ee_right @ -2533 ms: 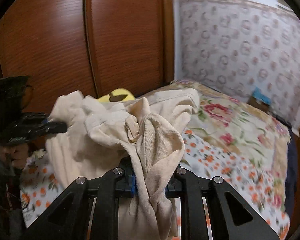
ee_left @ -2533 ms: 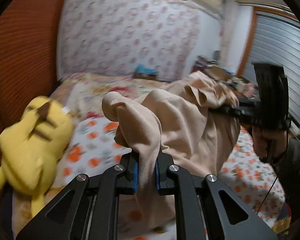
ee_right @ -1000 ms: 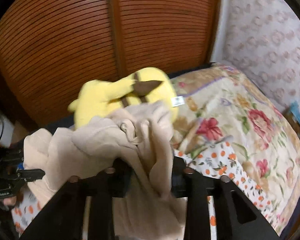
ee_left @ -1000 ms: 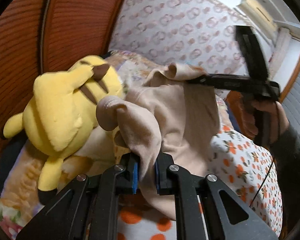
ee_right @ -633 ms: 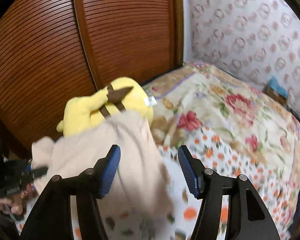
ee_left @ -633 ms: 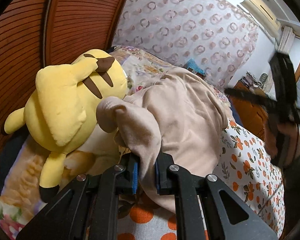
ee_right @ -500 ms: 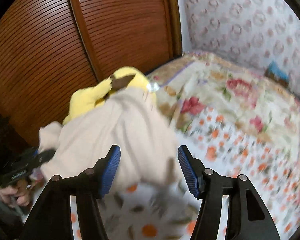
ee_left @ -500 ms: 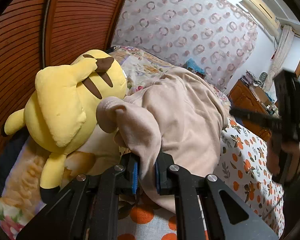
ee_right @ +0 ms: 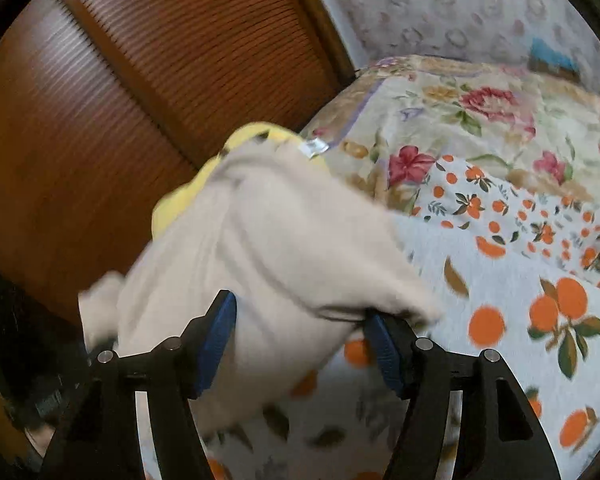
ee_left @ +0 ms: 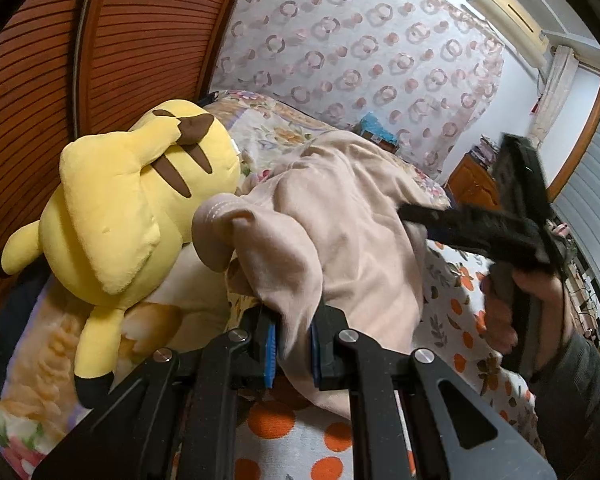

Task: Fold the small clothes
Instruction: 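Lower the folded shirt beside the yellow plush toy and open both tools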

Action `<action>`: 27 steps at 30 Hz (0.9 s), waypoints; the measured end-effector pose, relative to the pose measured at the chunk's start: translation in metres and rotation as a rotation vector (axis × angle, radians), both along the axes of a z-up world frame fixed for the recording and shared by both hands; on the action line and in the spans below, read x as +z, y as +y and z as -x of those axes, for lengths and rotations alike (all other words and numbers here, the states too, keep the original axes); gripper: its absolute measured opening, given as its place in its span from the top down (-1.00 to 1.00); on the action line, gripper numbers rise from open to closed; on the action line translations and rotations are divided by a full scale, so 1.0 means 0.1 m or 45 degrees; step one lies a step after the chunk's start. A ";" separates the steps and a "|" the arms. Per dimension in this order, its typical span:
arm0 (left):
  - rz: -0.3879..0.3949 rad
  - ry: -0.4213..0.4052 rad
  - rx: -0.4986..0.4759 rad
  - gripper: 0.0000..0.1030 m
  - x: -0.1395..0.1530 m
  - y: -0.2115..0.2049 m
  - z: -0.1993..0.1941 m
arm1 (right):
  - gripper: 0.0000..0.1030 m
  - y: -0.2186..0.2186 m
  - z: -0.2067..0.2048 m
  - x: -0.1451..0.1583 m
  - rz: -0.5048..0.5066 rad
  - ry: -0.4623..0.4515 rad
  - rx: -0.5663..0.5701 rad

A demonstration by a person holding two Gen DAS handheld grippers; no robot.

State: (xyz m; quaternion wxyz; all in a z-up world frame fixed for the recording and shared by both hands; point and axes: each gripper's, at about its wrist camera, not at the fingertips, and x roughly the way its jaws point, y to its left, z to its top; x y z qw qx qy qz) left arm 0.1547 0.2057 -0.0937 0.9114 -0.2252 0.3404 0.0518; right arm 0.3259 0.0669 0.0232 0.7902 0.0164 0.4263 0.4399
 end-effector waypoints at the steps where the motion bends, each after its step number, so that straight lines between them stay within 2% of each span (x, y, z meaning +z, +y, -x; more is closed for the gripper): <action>1: 0.003 -0.005 -0.006 0.74 0.01 -0.01 0.01 | -0.30 0.02 -0.09 -0.02 -0.024 0.034 -0.014; 4: 0.013 -0.017 -0.022 0.74 0.03 -0.06 0.01 | -0.27 0.09 -0.28 -0.05 -0.051 0.079 -0.050; 5: 0.020 -0.020 -0.023 0.74 0.04 -0.07 0.01 | -0.01 0.11 -0.31 -0.06 -0.055 0.077 -0.054; 6: 0.027 -0.024 -0.026 0.74 0.05 -0.09 0.02 | 0.51 0.15 -0.33 -0.04 -0.041 0.047 -0.056; 7: 0.033 -0.027 -0.027 0.74 0.06 -0.10 0.03 | 0.64 0.14 -0.31 -0.02 -0.021 0.003 -0.049; 9: 0.063 -0.035 -0.029 0.74 0.08 -0.11 0.06 | 0.69 0.13 -0.19 -0.05 -0.031 -0.040 -0.014; 11: 0.090 -0.037 -0.024 0.74 0.09 -0.14 0.08 | 0.70 0.11 -0.14 0.10 -0.064 -0.106 0.002; 13: 0.064 -0.023 -0.015 0.74 0.08 -0.21 0.07 | 0.69 0.08 -0.11 0.21 -0.069 -0.160 0.002; 14: 0.037 -0.016 -0.004 0.71 0.07 -0.23 0.07 | 0.63 0.06 -0.08 0.22 -0.045 -0.178 0.001; 15: -0.007 -0.006 0.008 0.62 0.06 -0.25 0.06 | 0.43 0.08 -0.08 0.21 0.001 -0.202 0.000; 16: -0.037 0.008 0.013 0.56 0.05 -0.27 0.05 | 0.31 0.12 -0.08 0.18 0.064 -0.222 0.012; 18: -0.068 0.014 0.017 0.18 0.04 -0.27 0.07 | 0.09 0.15 -0.09 0.13 0.191 -0.292 -0.019; 20: -0.129 0.007 0.035 -0.07 0.05 -0.27 0.12 | -0.12 0.09 -0.10 0.07 0.248 -0.327 -0.061; 21: -0.157 0.010 0.042 -0.35 0.05 -0.27 0.14 | -0.13 0.03 -0.11 0.05 0.240 -0.319 -0.077; 23: -0.199 -0.001 0.042 -0.63 0.08 -0.28 0.21 | -0.13 -0.06 -0.06 0.04 0.238 -0.337 -0.095; 27: -0.319 -0.022 0.046 -0.64 0.19 -0.37 0.34 | -0.14 -0.29 0.23 0.10 0.237 -0.429 -0.111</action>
